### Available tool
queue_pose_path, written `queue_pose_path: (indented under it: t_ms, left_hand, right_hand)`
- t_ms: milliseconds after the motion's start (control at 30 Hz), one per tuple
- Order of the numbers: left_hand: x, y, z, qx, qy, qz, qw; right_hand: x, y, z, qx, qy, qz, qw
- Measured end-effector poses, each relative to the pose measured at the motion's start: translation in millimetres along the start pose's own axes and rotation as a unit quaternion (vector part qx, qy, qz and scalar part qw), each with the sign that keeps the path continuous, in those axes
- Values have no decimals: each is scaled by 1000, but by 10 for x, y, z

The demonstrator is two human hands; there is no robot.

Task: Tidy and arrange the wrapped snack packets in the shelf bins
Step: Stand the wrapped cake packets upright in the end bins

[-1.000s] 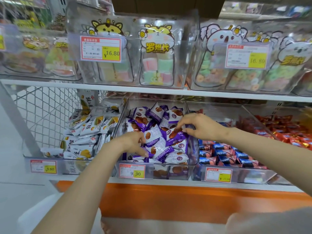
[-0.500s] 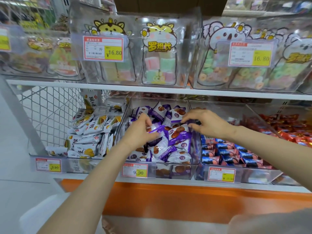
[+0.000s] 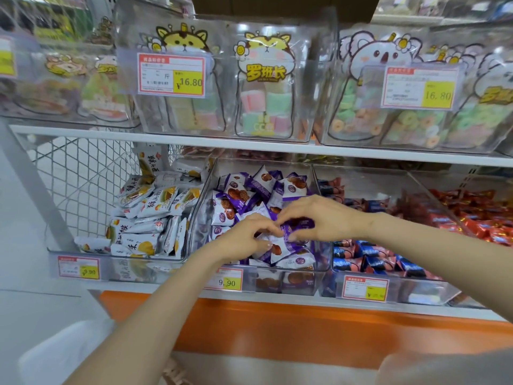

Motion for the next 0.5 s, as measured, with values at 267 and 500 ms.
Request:
queue_pose_path:
  t_ms: [267, 500]
  left_hand:
    - [-114, -8, 106, 129, -22, -87, 988]
    - [-166, 13, 102, 143, -53, -56, 987]
  right_hand:
    - [-74, 0, -19, 33, -69, 75, 994]
    - [216, 316, -190, -60, 57, 3, 997]
Point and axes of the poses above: each hand's wrist, its own y-axis towards the middle knuckle, its own x-axis out of the back of the hand, z = x × y, the point moved 3 cm from there along y, towards the middle knuckle, and after that the axes turned 5 degrees about x, right-handed, at the moved point
